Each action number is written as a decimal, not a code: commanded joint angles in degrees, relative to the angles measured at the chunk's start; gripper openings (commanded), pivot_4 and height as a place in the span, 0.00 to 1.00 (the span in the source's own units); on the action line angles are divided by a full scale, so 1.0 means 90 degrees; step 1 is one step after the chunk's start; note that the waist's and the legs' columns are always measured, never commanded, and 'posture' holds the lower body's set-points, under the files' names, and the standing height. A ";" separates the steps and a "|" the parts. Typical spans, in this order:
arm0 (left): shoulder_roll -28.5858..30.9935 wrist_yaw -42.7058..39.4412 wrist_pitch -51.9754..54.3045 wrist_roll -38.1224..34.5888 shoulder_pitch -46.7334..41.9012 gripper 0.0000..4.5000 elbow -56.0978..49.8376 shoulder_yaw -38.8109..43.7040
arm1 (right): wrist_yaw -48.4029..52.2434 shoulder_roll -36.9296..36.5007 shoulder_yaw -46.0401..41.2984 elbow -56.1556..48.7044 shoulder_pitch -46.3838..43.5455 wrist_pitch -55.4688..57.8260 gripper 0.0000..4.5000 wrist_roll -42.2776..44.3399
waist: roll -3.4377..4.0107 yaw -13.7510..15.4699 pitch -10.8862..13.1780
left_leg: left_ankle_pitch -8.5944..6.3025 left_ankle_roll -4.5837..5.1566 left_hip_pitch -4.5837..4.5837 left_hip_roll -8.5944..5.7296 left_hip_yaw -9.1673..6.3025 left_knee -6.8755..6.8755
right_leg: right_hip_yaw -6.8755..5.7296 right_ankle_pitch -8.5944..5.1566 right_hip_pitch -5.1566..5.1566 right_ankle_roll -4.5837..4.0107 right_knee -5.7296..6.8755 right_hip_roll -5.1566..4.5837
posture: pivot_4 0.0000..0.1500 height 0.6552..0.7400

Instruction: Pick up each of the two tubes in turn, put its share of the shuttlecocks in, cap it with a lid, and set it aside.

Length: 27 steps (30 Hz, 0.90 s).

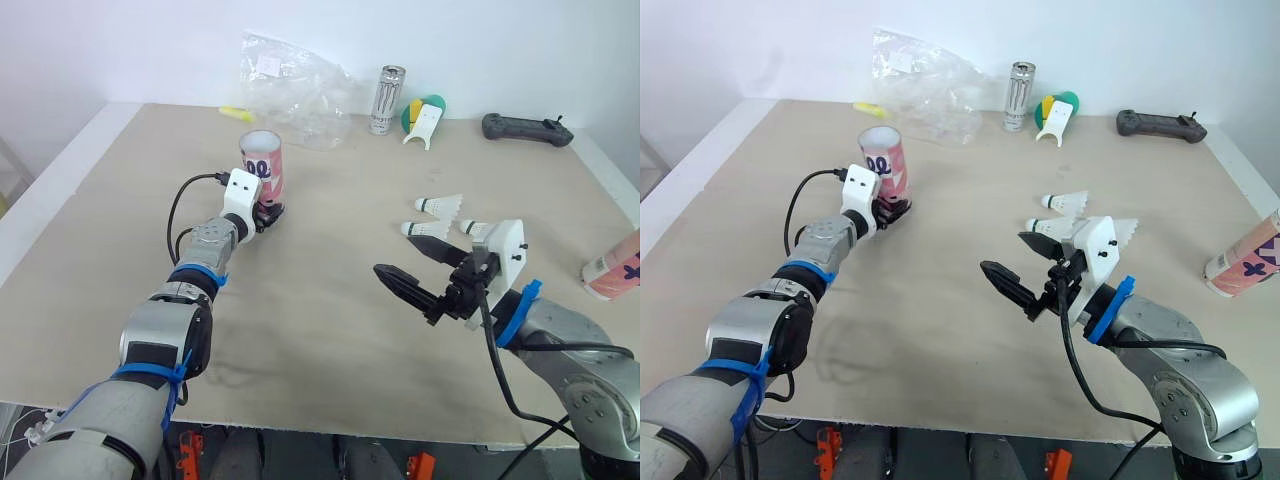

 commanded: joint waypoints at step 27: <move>0.2647 -0.7728 -0.1334 0.0267 0.0441 0.56 -0.2944 -0.2810 | -0.0764 0.0427 0.0206 0.2611 -0.0777 -0.0930 1.00 -0.2311 | 0.0004 -0.0075 -0.0001 | 0.0003 0.0000 0.0009 0.0001 0.0000 0.0004 | 0.0001 0.0000 -0.0015 -0.0047 0.0058 0.0002 | 1.00 1.00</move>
